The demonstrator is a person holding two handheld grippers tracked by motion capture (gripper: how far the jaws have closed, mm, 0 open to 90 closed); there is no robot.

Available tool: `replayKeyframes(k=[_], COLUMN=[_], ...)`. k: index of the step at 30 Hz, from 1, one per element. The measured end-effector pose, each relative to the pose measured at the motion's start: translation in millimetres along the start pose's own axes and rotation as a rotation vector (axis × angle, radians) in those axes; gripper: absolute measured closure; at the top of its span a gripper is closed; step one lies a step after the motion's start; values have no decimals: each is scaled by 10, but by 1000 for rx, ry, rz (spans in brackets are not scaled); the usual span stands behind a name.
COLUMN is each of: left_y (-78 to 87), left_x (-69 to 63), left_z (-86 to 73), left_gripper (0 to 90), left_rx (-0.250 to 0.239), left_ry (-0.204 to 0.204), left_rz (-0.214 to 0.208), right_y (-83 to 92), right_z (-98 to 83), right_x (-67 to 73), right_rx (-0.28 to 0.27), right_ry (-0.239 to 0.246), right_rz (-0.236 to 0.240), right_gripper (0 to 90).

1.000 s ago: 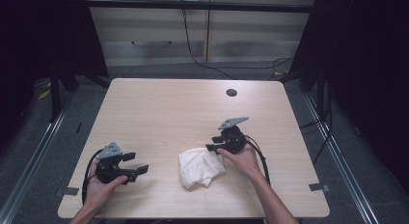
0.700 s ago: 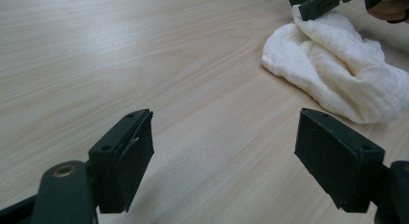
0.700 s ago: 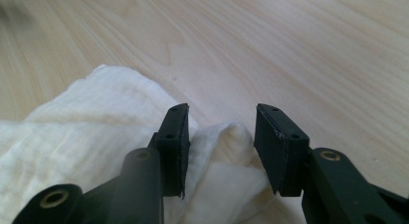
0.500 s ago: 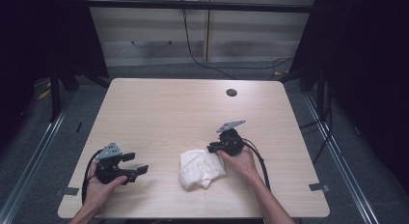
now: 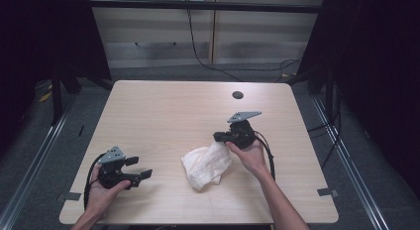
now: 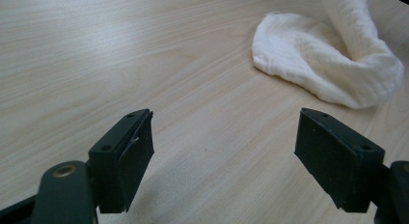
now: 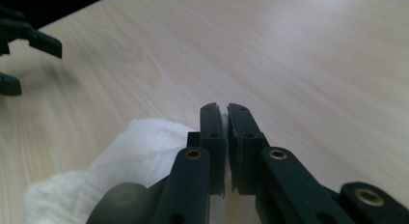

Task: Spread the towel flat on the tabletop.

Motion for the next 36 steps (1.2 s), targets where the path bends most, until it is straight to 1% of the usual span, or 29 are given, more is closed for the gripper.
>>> replayKeyframes(k=[1,2,3,4,8,10,11,14,15,16,18,20,21,23,26,29,32,36], left_y=[-1,-4,-10,-14,-11,-6,-2,8,7,6,4,-5,-11,-27,-41,-55,-66,-67], left_x=[1,4,7,8,6,12,15,18,19,20,21,11,11,7,-1,-1,-19,-33], left_z=[0,0,-1,-1,0,3,2,1,1,-2,-4,-4,-7,-6,2,6,20,56], left_gripper=[209,209,209,209,209,209,209,209,209,209,209,210,210,210,210,214,225,255], left_rx=[0,0,2,3,2,-2,-2,-6,-5,-4,-1,0,4,9,11,18,16,9], left_ry=[2,4,4,4,2,6,5,8,8,7,6,7,4,4,1,-4,2,6], left_rz=[0,0,0,0,0,3,3,2,2,2,6,5,7,10,13,20,6,0], right_y=[56,165,165,217,408,486,555,597,600,596,568,549,544,540,553,569,571,540], right_z=[69,205,205,273,524,627,695,697,665,615,472,305,221,49,-190,-411,-625,-826], right_x=[2,9,9,8,19,43,96,133,131,105,15,-113,-172,-291,-416,-506,-585,-638], right_rx=[-14,-41,-41,-55,-115,-136,-158,-166,-159,-148,-122,-103,-99,-81,-59,-39,-17,25], right_ry=[6,14,14,20,27,36,49,62,64,64,50,24,3,-25,-63,-92,-125,-142], right_rz=[-6,-9,-9,-16,-19,-23,-16,-19,-26,-42,-65,-86,-86,-103,-118,-130,-142,-159], right_gripper=[858,859,859,858,858,858,858,858,858,857,857,857,856,856,853,847,840,830])
Point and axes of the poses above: each handheld gripper's, and its own axes: y roughly backward along the jaws, z roughly out of its top, x roughly to its left, the point moved 10 cm from there along -y, roughly forward along the jaws, and after that the axes turned 12 degrees about x, right-handed, at the moved point
